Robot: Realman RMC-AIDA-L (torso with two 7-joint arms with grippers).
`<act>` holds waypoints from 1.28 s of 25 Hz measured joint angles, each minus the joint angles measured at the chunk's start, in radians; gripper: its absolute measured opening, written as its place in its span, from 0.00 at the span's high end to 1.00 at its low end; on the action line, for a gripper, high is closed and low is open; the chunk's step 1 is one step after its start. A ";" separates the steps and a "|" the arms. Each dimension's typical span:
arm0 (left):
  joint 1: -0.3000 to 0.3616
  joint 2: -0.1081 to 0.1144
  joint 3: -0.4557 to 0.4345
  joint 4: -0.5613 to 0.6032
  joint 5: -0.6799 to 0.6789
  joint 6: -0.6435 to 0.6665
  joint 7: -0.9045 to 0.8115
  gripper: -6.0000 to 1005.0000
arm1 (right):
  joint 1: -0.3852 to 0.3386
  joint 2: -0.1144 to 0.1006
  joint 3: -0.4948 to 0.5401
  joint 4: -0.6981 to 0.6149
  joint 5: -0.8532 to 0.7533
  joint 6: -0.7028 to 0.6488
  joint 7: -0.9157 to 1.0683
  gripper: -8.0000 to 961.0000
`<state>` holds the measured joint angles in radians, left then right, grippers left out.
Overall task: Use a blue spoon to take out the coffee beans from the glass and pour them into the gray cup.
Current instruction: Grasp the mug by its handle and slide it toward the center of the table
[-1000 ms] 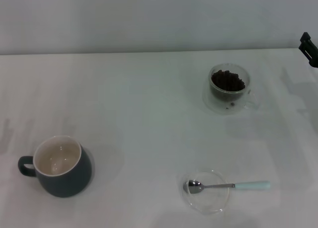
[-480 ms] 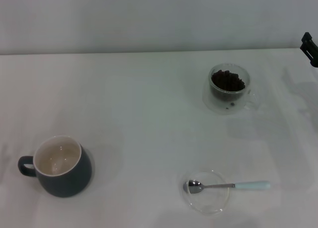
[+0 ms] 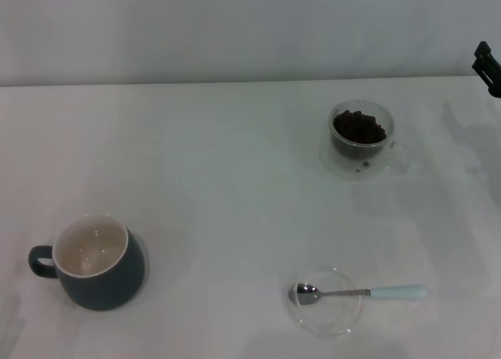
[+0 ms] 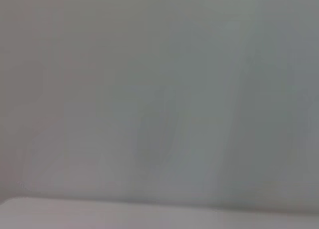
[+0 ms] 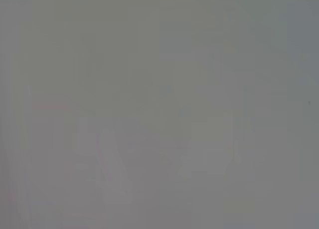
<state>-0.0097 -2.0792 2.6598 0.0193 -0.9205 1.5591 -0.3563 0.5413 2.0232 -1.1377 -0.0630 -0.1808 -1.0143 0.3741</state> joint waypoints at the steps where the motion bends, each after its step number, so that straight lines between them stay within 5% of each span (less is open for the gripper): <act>1: 0.003 -0.001 0.000 -0.006 0.018 -0.003 0.014 0.18 | 0.000 0.000 0.000 -0.002 0.000 0.001 0.000 0.09; 32: -0.172 -0.002 -0.001 0.001 0.100 -0.247 0.061 0.19 | -0.006 0.002 0.002 -0.003 0.003 0.006 0.008 0.09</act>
<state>-0.1819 -2.0816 2.6590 0.0199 -0.8204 1.3124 -0.2956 0.5353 2.0247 -1.1355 -0.0659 -0.1778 -1.0086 0.3820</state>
